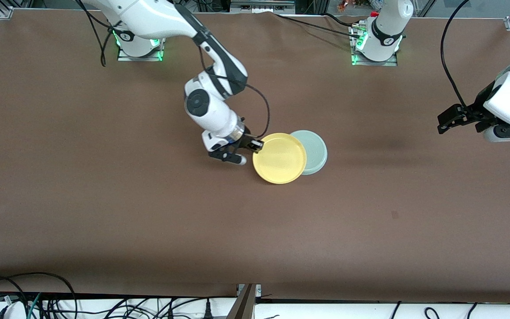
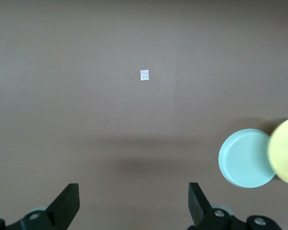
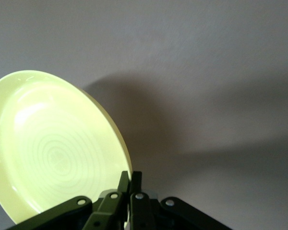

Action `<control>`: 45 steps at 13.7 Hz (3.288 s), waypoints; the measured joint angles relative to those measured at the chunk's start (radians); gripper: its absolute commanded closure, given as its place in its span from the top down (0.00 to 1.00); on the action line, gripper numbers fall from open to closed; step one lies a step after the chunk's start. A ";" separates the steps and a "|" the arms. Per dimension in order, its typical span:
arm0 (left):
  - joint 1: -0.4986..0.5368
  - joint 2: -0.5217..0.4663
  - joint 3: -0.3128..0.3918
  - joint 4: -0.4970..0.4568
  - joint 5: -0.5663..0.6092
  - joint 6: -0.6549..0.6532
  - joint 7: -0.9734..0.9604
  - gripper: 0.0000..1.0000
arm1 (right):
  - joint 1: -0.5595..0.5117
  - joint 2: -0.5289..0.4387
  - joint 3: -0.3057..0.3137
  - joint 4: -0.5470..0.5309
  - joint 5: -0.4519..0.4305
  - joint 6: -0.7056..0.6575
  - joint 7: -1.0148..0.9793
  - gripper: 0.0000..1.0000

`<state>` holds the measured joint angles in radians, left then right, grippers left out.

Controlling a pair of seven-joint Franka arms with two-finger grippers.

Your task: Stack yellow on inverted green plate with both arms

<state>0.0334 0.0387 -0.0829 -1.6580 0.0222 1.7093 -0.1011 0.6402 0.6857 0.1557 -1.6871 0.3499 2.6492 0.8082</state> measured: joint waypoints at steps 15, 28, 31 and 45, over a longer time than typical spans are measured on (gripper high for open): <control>0.010 0.011 -0.002 0.001 0.000 0.014 0.002 1.00 | 0.208 0.123 -0.092 0.108 -0.006 0.047 0.126 0.00; 0.015 0.011 -0.006 0.001 0.000 0.014 0.002 1.00 | 0.214 0.135 -0.119 0.179 -0.049 0.019 0.129 1.00; 0.015 0.011 -0.006 0.001 0.000 0.014 0.002 1.00 | 0.216 0.123 -0.208 0.284 -0.065 -0.181 0.117 1.00; 0.015 0.011 -0.010 0.003 0.000 0.014 0.002 1.00 | -0.290 -0.125 -0.435 0.522 -0.080 -1.112 -0.765 1.00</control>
<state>0.0485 0.0496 -0.0926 -1.6554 0.0222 1.7235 -0.0989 0.3506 0.5608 -0.2795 -1.1649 0.2700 1.5375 0.0432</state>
